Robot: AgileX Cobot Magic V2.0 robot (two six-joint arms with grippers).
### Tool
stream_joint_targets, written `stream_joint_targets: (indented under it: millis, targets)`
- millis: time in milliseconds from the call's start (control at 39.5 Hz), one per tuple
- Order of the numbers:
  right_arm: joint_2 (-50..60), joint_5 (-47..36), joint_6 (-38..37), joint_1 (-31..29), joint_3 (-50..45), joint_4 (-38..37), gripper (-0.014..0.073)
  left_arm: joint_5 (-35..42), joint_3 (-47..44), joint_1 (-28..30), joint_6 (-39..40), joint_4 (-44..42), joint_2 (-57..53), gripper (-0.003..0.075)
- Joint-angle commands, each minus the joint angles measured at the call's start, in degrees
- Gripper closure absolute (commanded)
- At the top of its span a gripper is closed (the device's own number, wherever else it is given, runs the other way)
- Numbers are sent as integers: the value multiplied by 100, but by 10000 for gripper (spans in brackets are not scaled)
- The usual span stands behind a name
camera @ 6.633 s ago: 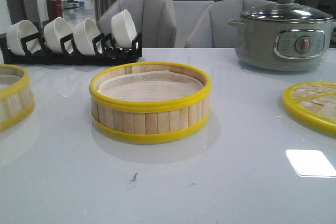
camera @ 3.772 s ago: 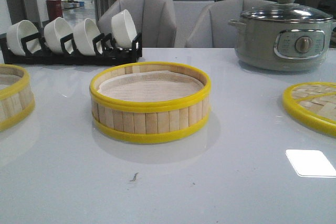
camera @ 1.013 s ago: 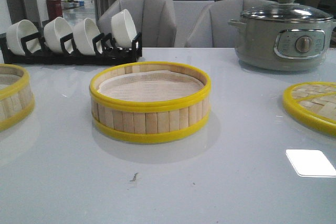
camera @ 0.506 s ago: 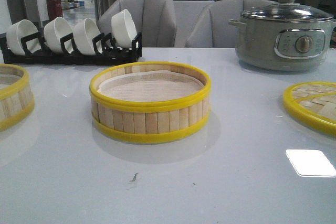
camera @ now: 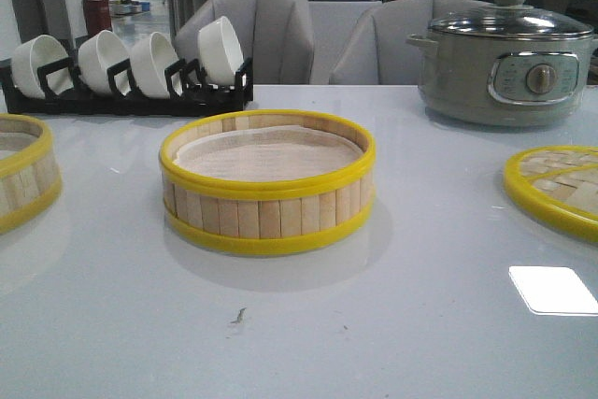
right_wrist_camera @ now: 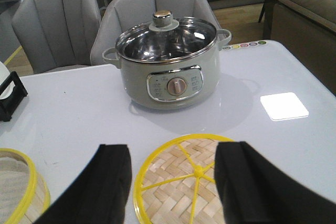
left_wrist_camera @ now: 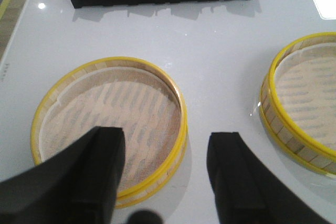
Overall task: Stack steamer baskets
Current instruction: 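Lower the left gripper onto the rim of the nearby steamer basket, then grip the basket rim with the left gripper and lift it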
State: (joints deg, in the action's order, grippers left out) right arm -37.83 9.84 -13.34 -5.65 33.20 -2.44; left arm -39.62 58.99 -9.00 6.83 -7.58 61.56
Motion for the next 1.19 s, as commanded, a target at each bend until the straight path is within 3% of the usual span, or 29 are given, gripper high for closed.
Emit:
stream_joint_targets:
  millis: [0, 304, 684, 1165]
  targets:
    - [-9, -462, 31, 3, 229, -25, 120, 384, 227, -25, 26, 23, 198, 275]
    - [-9, -424, 31, 3, 229, -25, 132, 574, 430, -25, 26, 23, 1599, 275]
    - [-9, -424, 31, 3, 229, -25, 151, 487, 1598, -25, 15, -54, 3327, 275]
    - [-9, -424, 31, 3, 229, -25, 151, 328, 2108, -25, 15, -54, 4637, 276]
